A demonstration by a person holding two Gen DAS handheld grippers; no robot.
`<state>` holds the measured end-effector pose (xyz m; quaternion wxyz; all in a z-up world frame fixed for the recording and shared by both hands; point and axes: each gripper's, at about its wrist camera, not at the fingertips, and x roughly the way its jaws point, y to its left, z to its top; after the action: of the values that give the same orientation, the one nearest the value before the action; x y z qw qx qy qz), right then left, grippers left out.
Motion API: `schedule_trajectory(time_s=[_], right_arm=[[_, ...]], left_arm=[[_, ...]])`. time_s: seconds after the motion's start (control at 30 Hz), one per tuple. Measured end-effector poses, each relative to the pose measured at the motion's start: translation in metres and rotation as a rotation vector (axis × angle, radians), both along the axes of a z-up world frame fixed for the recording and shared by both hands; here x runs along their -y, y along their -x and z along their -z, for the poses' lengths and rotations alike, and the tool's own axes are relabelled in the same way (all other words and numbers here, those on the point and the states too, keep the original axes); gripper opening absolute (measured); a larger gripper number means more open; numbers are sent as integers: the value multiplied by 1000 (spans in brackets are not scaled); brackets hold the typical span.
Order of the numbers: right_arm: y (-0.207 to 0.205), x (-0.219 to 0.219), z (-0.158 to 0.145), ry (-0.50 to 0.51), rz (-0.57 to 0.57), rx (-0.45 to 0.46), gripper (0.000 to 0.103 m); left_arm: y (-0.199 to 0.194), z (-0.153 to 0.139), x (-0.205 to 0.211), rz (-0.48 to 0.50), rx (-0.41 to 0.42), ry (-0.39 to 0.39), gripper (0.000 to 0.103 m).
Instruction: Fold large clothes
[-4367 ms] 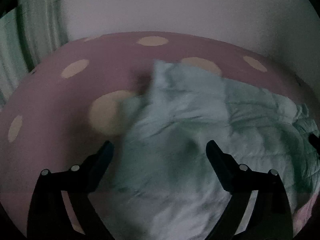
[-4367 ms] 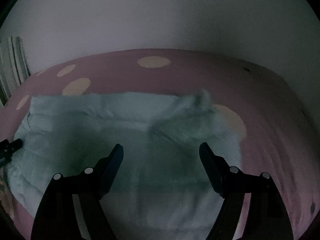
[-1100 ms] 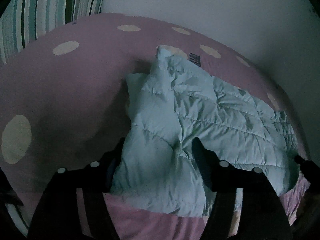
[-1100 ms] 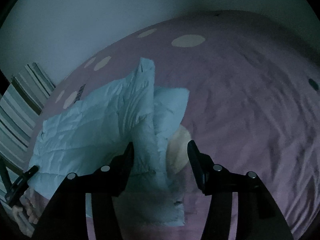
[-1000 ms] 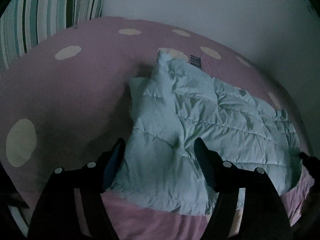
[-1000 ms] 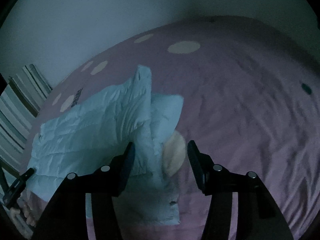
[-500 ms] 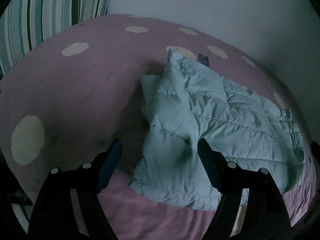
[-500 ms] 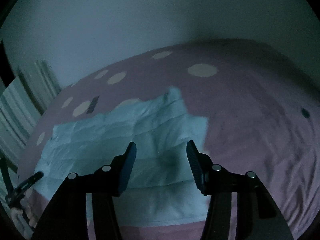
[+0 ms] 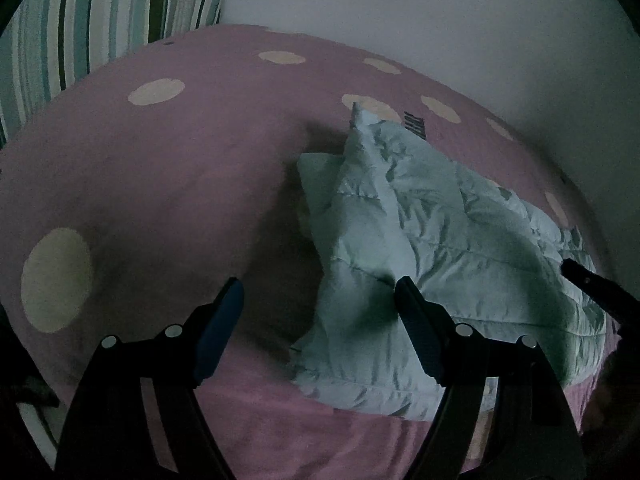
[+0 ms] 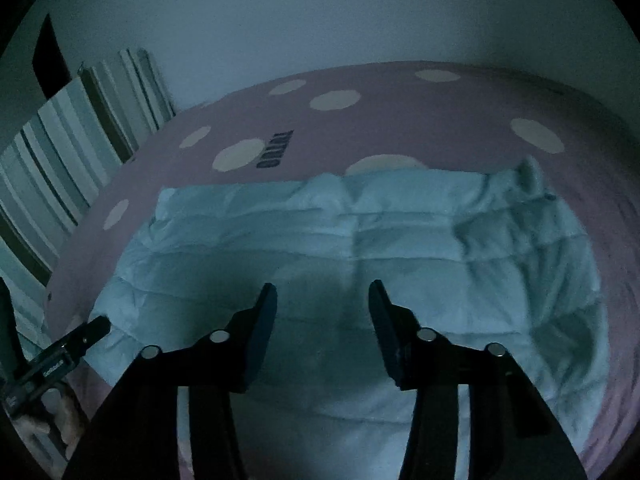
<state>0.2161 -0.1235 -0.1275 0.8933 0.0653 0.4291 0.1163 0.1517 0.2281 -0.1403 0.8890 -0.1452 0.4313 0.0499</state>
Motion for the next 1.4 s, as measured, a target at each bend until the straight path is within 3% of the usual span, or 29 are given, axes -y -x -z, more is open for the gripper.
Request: schedule_trajectory(time_s=[0.3,0.63,0.83,1.0,1.03,1.13,1.2,1.27,1.4], right_arm=[[-10,-19,44,123,-5,-83,44],[-9,-19,49,139,1,-74,44],[-9,-21,51,150,3,-57,45],[-6,-22,53,155,6,-46,45],[-5,-22,53,155,8,-45,45],[-4,-22,54,155,10,-40,45],[-4,-22,54,157,12,-36,45],[-4,-23,54,159,12,-33,45],[-4,-24,54,159,15,-34,45]], left_arm=[[-9,-3,-17,3,3,66,79],[-48,7,-25,73,-69,224,79],[-75,20,-20,107,-127,245,79],[-92,33,-9,132,-167,193,78],[-94,37,-8,136,-170,194,76],[-98,41,-6,146,-166,225,58],[-99,42,-4,159,-158,253,37],[-100,42,-2,161,-154,288,28],[-94,28,5,166,-121,263,15]])
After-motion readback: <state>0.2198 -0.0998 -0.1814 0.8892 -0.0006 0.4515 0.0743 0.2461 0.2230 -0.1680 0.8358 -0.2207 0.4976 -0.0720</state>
